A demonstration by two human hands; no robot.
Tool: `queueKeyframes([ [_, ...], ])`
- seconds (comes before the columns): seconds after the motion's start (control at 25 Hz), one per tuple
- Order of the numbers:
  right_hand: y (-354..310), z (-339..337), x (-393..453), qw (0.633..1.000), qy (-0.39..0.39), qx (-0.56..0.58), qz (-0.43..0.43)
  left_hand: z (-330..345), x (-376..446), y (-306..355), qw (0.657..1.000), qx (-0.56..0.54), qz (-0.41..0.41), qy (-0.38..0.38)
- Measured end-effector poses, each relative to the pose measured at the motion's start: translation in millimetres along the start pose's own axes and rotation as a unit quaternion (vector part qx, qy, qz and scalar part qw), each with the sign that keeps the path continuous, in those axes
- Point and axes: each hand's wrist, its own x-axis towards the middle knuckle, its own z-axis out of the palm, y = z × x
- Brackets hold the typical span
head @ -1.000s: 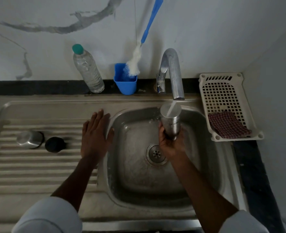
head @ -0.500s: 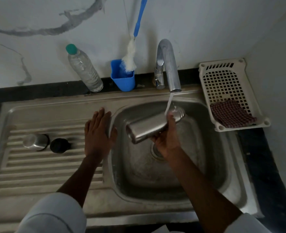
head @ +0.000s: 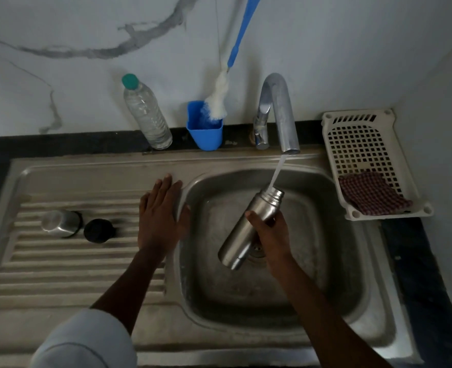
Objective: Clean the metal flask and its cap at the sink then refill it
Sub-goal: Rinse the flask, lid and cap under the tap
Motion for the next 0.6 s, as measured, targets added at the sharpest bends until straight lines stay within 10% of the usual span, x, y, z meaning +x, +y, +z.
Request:
queueKeyframes([
  [0.6,-34,-21,32,0.949,-0.093,-0.266,-0.144,1,0,-4,0.999,-0.001,0.028,0.017],
])
